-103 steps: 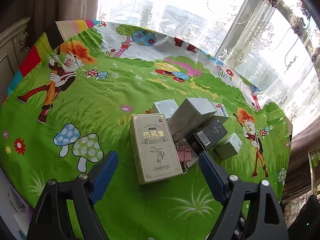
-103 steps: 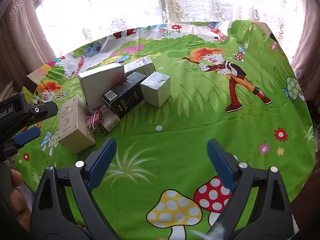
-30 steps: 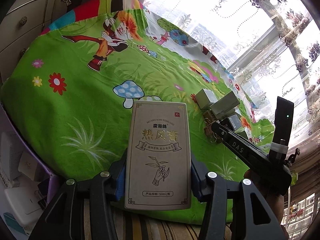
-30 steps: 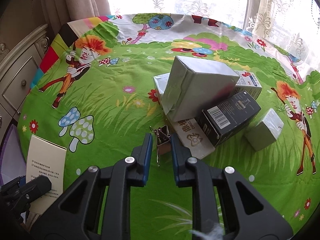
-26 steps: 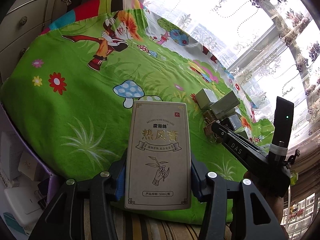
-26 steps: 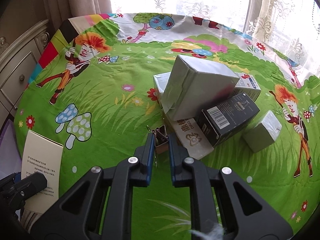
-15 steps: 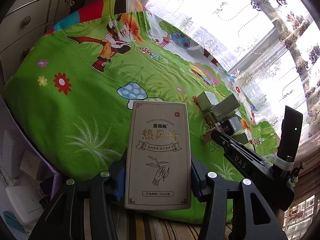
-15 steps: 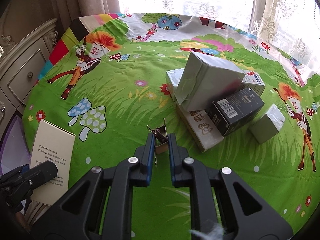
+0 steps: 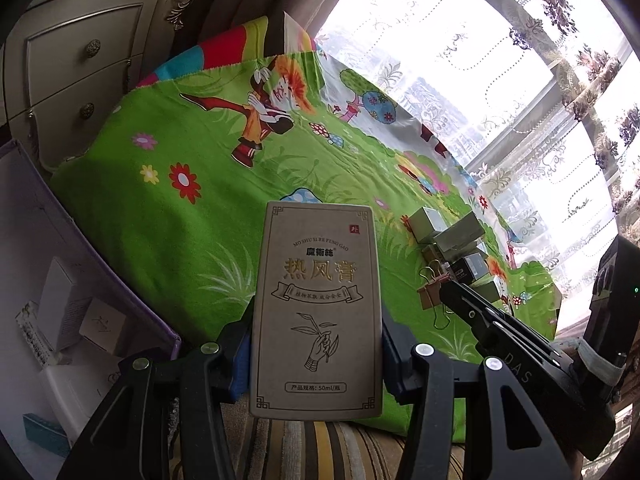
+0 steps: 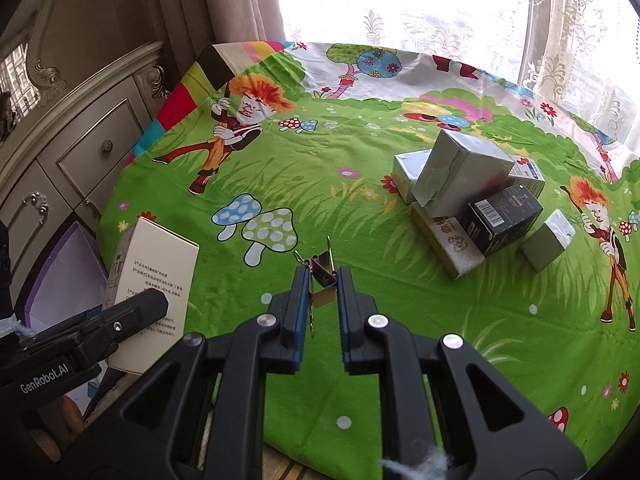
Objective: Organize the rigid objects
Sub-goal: 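Carry both items into the purple box and open both tools to release them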
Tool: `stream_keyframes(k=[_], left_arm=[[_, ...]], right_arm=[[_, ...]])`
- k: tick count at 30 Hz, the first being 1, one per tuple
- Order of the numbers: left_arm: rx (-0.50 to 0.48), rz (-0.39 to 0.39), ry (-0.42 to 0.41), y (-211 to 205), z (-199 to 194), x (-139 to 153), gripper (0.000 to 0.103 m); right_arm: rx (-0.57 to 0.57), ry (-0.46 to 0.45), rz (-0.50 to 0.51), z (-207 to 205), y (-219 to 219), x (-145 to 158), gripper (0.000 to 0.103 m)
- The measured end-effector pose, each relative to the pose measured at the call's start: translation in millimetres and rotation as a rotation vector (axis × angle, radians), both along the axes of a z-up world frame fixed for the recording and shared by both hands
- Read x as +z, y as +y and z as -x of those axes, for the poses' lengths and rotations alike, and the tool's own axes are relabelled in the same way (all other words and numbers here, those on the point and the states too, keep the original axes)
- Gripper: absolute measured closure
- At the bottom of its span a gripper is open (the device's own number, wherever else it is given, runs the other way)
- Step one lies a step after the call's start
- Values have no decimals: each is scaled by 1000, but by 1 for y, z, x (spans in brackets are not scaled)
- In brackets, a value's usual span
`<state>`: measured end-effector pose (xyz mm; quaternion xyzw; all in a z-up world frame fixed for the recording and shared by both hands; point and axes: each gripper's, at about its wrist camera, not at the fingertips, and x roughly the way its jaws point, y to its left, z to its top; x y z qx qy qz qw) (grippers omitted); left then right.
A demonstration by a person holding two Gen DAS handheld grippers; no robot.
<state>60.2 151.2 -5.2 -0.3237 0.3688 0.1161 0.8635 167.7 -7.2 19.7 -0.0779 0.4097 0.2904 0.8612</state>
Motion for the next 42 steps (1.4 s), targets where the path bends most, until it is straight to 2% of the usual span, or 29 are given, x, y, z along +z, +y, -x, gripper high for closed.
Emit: stream_keyframes(k=[11, 20, 32, 42], left_arm=[[147, 15, -29, 46, 59, 9, 51], [303, 15, -14, 92, 100, 5, 51], [465, 34, 19, 130, 139, -5, 51], [627, 55, 63, 163, 177, -21, 51]], right_arm=[[107, -1, -59, 47, 34, 27, 86], [225, 23, -78, 84, 75, 34, 86], [450, 84, -45, 144, 137, 15, 86], [603, 138, -29, 180, 166, 0, 86]])
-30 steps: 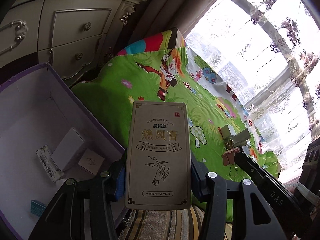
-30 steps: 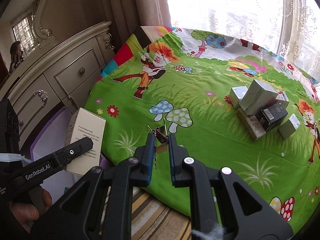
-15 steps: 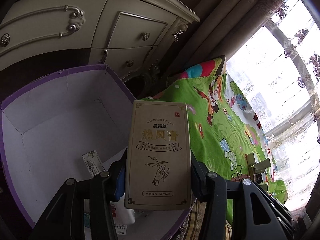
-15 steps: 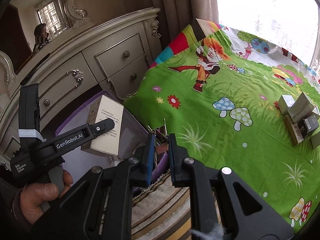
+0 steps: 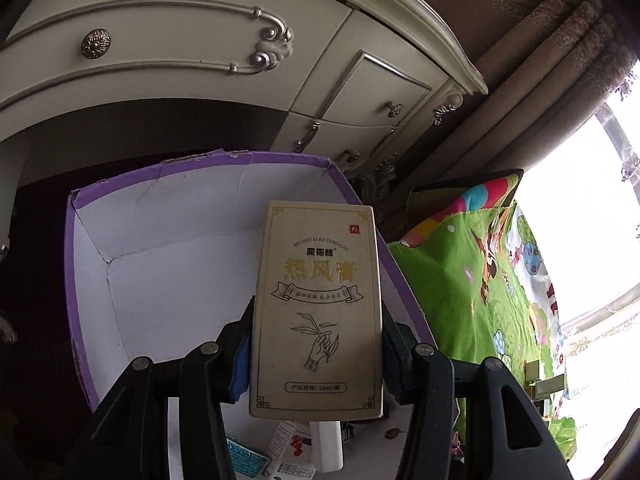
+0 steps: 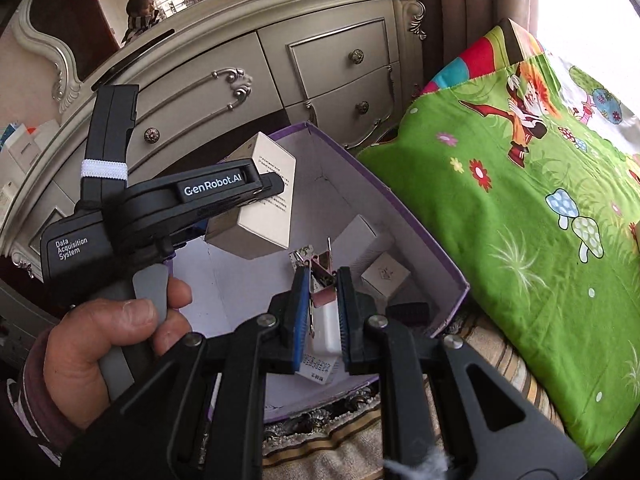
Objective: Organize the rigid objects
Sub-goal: 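Carry both items into the purple box and open both tools to release them, then move both open tools back over the boxes on the bed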
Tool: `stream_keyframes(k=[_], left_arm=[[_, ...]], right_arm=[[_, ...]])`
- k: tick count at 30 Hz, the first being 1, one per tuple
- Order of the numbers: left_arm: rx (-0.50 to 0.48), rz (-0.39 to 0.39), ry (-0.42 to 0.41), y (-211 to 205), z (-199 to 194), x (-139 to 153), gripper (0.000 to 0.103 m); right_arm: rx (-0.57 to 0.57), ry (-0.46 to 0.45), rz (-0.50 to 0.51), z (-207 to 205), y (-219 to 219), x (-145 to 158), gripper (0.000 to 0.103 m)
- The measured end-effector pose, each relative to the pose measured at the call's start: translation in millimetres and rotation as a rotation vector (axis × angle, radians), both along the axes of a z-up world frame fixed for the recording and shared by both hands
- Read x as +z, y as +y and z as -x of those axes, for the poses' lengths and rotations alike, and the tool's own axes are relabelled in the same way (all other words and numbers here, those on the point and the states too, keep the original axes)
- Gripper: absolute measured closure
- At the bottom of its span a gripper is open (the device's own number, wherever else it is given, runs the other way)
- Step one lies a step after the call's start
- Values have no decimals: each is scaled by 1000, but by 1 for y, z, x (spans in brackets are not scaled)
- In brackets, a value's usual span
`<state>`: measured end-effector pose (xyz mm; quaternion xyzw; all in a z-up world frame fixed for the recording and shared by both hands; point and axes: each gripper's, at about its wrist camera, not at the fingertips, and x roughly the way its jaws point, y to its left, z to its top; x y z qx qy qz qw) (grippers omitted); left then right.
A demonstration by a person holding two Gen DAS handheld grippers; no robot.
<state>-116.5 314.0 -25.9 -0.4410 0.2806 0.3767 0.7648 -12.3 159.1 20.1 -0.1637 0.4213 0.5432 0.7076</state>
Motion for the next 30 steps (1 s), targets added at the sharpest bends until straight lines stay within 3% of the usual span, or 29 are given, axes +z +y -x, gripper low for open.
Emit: stream_keyframes(k=[5, 9, 16, 20, 30], left_arm=[[77, 32, 39, 11, 16, -10, 48], [85, 42, 37, 14, 19, -12, 45], [48, 35, 33, 5, 8, -6, 43], [39, 30, 38, -1, 2, -2, 42], [-26, -11, 39, -19, -30, 18, 42]], right_arm=[[102, 17, 21, 19, 12, -7, 86], [131, 5, 40, 28, 13, -9, 86], [73, 13, 50, 16, 7, -8, 83], [44, 7, 42, 7, 1, -4, 74], [-59, -88, 16, -28, -27, 16, 63]])
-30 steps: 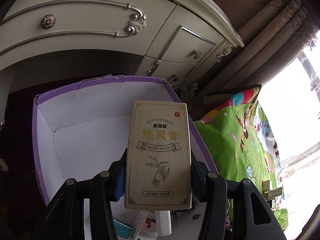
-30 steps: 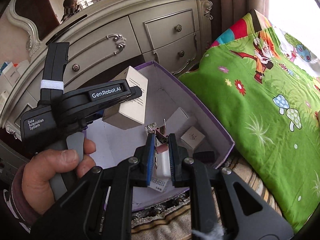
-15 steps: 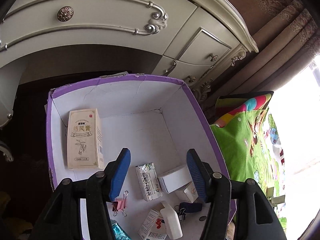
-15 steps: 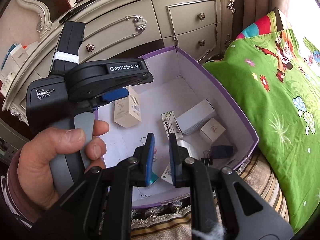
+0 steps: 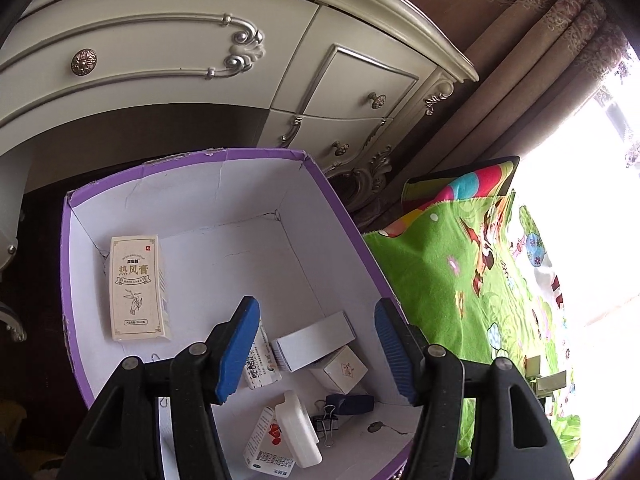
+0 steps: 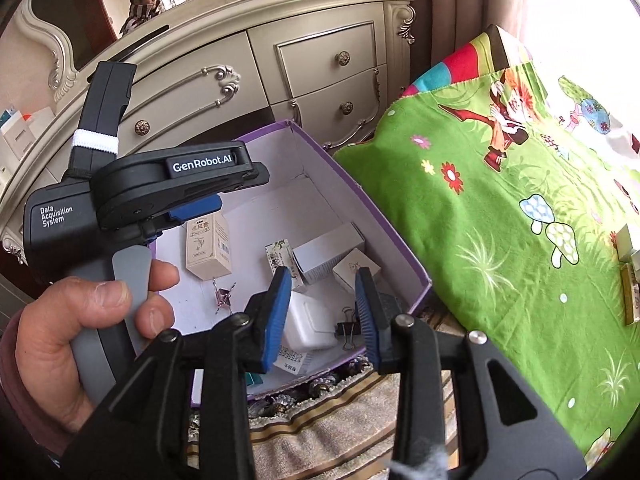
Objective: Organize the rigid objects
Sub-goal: 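Move both open tools back over the boxes on the bed, then grasp the silver-grey box with the left tool while the right tool grasps the white cube box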
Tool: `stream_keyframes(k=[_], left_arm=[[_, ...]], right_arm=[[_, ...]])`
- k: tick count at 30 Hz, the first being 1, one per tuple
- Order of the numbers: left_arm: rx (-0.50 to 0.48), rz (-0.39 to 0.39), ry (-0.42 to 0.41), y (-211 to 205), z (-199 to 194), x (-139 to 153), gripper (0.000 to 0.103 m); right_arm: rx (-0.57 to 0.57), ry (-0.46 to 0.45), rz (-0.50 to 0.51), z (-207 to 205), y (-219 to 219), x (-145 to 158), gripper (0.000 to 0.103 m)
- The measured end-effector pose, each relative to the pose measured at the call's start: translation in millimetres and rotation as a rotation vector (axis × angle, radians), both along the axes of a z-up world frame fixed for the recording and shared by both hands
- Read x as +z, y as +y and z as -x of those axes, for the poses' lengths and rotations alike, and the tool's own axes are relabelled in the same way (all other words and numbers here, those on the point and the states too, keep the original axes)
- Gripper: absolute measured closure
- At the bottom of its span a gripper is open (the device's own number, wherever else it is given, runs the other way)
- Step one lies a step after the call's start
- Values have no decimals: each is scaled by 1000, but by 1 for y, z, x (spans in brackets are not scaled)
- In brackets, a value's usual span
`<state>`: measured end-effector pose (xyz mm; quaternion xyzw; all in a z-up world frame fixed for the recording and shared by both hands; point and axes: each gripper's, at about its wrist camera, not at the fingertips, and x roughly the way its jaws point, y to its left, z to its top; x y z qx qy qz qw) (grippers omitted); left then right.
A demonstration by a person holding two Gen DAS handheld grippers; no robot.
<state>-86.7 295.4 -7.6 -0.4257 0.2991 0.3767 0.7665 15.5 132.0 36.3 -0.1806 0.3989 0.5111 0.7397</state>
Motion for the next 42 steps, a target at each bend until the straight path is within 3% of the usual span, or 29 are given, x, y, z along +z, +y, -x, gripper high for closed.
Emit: stream_keyframes(k=[11, 23, 26, 35, 42], left_arm=[[-135, -21, -2, -39, -64, 16, 40], [-350, -31, -11, -92, -144, 25, 40], [-418, -37, -32, -106, -169, 30, 35], [-653, -127, -92, -157, -244, 50, 26], [-938, -297, -133, -221, -299, 72, 21]], right_arm=[[-205, -72, -33, -73, -57, 19, 39], [-424, -106, -5, -157, -133, 16, 27], [-458, -106, -2, -179, -155, 17, 24], [-549, -203, 25, -232, -212, 24, 18], [-535, -240, 8, -260, -248, 17, 13]])
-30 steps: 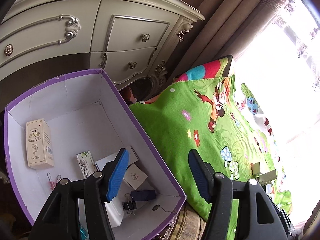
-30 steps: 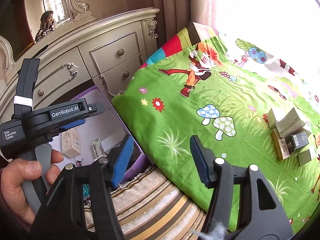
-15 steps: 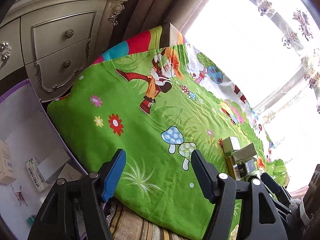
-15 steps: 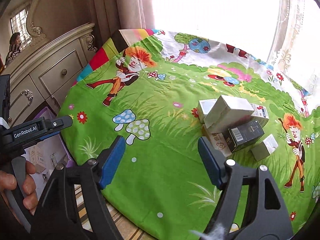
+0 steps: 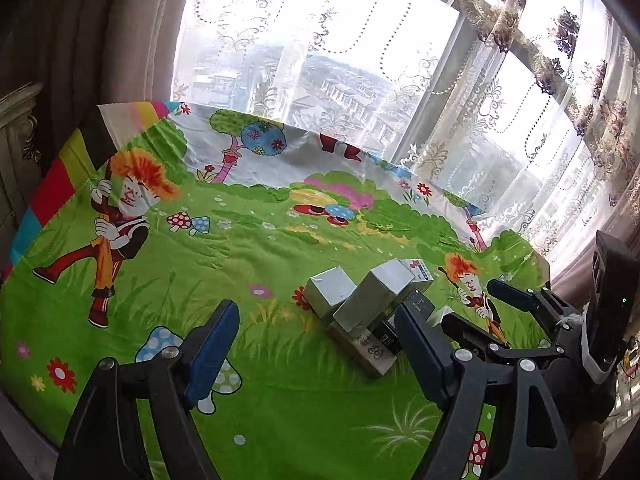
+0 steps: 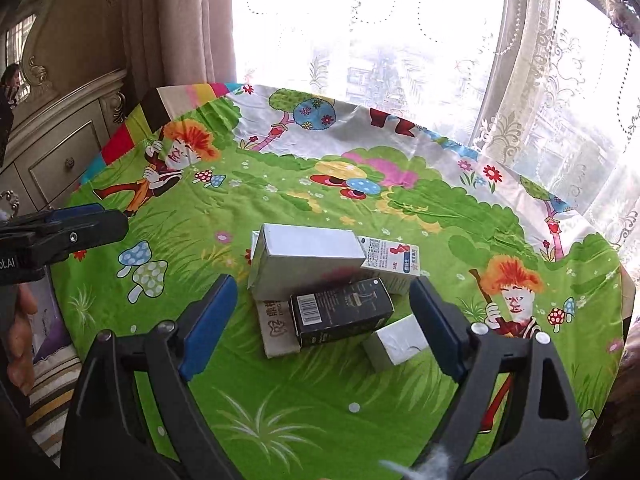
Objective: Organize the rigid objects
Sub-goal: 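Grasp the silver-grey box with the left tool while the right tool grasps the white cube box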
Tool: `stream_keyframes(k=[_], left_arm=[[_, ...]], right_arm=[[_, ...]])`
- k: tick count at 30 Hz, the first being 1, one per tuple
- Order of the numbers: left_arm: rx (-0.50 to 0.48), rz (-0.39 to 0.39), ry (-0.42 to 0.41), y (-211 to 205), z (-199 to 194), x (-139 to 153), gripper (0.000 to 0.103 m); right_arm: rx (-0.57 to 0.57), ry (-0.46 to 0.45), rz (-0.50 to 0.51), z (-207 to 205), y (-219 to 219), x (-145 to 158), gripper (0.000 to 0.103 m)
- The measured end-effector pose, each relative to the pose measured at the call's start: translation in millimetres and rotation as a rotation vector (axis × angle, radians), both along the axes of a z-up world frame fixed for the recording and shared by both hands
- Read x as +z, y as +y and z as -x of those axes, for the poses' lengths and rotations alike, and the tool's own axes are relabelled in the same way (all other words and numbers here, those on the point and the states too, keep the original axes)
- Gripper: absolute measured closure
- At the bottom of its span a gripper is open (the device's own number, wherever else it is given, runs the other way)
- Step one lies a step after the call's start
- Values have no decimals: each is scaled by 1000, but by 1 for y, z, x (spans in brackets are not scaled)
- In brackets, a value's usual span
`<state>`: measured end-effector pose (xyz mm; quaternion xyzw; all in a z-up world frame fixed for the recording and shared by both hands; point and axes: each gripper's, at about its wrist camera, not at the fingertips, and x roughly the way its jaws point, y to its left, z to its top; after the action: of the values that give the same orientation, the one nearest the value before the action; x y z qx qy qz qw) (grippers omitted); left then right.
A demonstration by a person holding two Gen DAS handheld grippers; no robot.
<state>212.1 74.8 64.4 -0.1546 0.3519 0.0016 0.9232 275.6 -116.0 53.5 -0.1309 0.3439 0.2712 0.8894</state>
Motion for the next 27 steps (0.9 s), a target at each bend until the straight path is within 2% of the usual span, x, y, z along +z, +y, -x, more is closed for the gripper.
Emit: stream_keyframes(k=[7, 11, 17, 20, 22, 24, 27], left_arm=[[-257, -171, -30, -53, -43, -5, 21], [-348, -251, -14, -68, -63, -20, 21], [-400, -262, 12, -72, -83, -46, 21], [-414, -230, 17, -70, -86, -53, 21], [-426, -206, 17, -70, -86, -54, 24], [-434, -209, 23, -71, -87, -55, 37], [-447, -211, 34, -73, -87, -58, 50]], right_arm=[[-22, 67, -57, -27, -33, -30, 13], [-24, 121, -100, -38, -41, -49, 13], [-18, 151, -65, -41, -41, -77, 13], [-19, 168, -62, -43, -43, -87, 13], [-29, 176, -70, -44, -46, -90, 13], [-35, 184, -84, -44, -51, -91, 14], [-34, 198, -105, -45, -54, -93, 25]])
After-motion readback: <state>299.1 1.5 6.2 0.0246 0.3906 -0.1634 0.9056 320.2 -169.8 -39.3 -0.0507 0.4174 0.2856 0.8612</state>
